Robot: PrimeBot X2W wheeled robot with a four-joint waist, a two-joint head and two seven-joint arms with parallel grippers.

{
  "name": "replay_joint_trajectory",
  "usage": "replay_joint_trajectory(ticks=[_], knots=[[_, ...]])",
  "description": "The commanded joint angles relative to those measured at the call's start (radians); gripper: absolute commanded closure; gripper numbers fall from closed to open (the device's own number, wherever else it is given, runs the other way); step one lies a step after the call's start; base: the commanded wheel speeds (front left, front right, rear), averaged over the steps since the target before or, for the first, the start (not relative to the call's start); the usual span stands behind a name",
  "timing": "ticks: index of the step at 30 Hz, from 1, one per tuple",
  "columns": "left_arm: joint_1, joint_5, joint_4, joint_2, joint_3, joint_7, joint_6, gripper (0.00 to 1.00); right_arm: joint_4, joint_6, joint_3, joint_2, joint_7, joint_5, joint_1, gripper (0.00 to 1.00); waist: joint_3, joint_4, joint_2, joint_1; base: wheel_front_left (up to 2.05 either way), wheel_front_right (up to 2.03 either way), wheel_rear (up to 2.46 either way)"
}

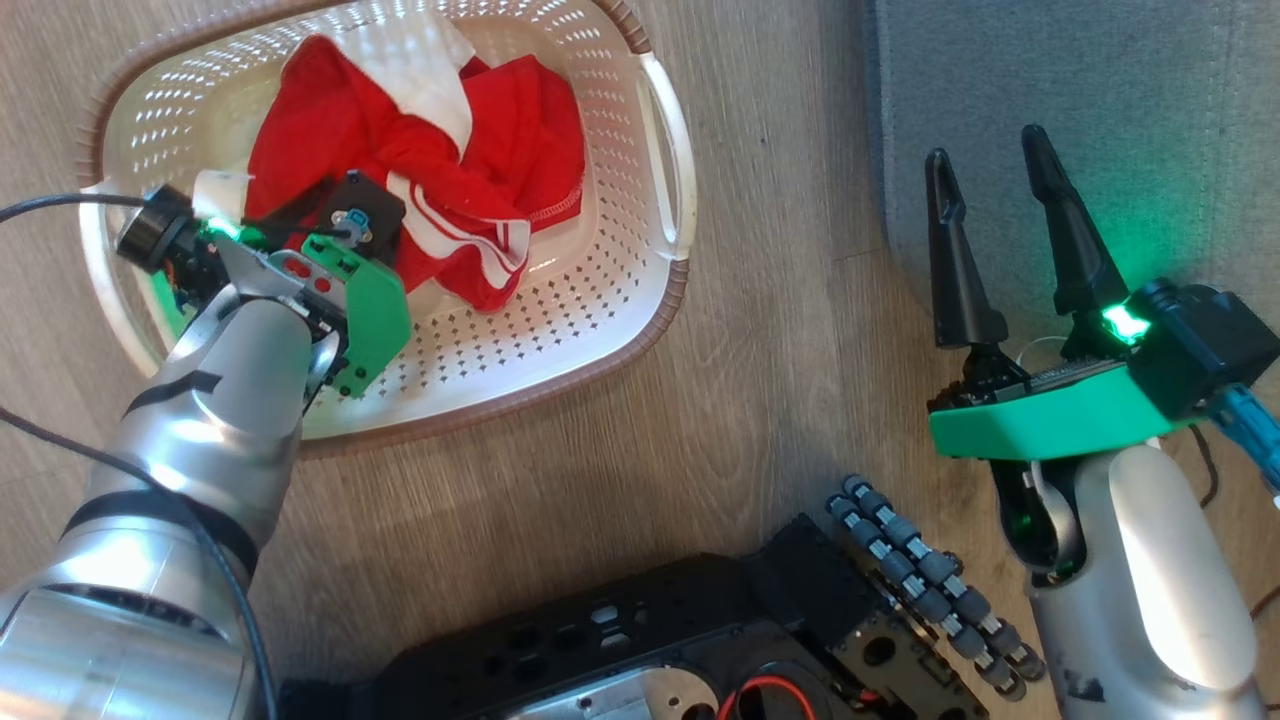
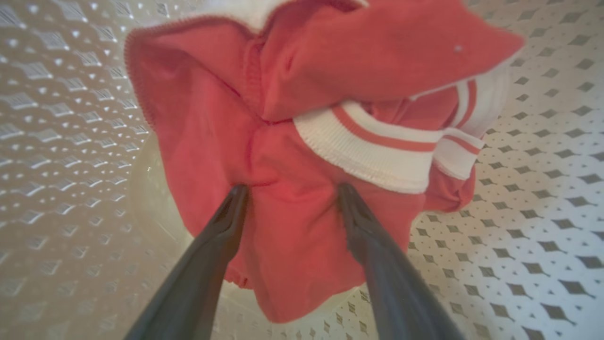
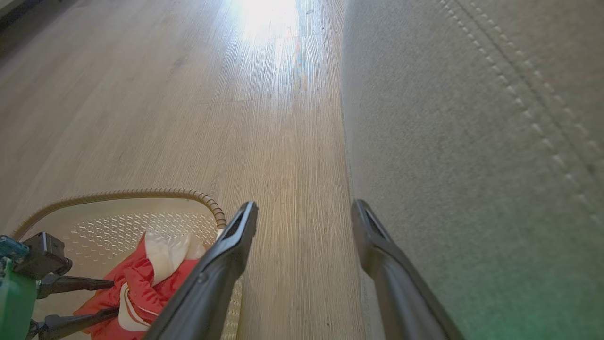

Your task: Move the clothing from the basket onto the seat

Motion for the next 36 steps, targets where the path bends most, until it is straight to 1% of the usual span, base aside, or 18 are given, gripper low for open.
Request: replay_joint_trajectory(ticks=[1, 8, 9, 11, 13, 19, 25, 28, 36], knots=[[0.013, -0.016, 0.003, 0.011, 0.023, 0.020, -0.008, 0.00, -0.020, 0.000, 0.017, 0.004, -0.002, 0.009, 0.063, 0.00, 0.000, -0.002, 0.0001, 0.0000, 0.00, 0.00, 0.00], [0.004, -0.043, 0.011, 0.010, 0.025, 0.066, -0.026, 0.01, -0.029, 0.000, 0.026, 0.004, -0.002, 0.007, 0.062, 0.00, 0.001, -0.005, 0.0001, 0.0000, 0.00, 0.00, 0.00], [0.004, -0.046, 0.011, 0.011, 0.025, 0.068, -0.028, 0.36, -0.030, 0.000, 0.026, 0.004, -0.002, 0.008, 0.062, 0.00, 0.002, -0.004, 0.0001, 0.0000, 0.00, 0.00, 0.00], [0.003, -0.049, 0.012, 0.013, 0.021, 0.066, -0.032, 1.00, -0.031, 0.000, 0.030, 0.004, -0.002, 0.002, 0.062, 0.00, 0.003, -0.003, 0.0001, 0.0000, 0.00, 0.00, 0.00], [0.001, -0.055, 0.012, 0.016, 0.021, 0.055, -0.033, 1.00, -0.033, 0.000, 0.036, 0.004, -0.002, -0.015, 0.058, 0.00, 0.005, 0.000, 0.0001, 0.0000, 0.00, 0.00, 0.00], [0.007, -0.068, 0.013, 0.019, 0.017, 0.053, -0.040, 1.00, -0.042, 0.000, 0.037, 0.004, -0.002, -0.018, 0.047, 0.00, -0.001, 0.004, 0.0001, 0.0000, 0.00, 0.00, 0.00], [0.035, -0.091, 0.014, 0.018, 0.016, 0.038, -0.043, 1.00, -0.017, 0.000, 0.047, 0.004, -0.002, -0.017, 0.015, 0.00, -0.045, -0.002, 0.0001, 0.0000, 0.00, 0.00, 0.00], [0.060, -0.103, 0.014, 0.008, 0.018, 0.022, -0.033, 1.00, 0.002, 0.000, 0.045, 0.004, -0.002, -0.020, 0.004, 0.00, -0.093, 0.009, 0.0001, 0.0000, 0.00, 0.00, 0.00], [0.149, -0.149, 0.014, -0.042, 0.026, -0.028, -0.015, 1.00, 0.088, 0.000, 0.045, 0.004, -0.002, -0.046, 0.001, 0.00, -0.274, 0.053, 0.0001, 0.0000, 0.00, 0.00, 0.00]])
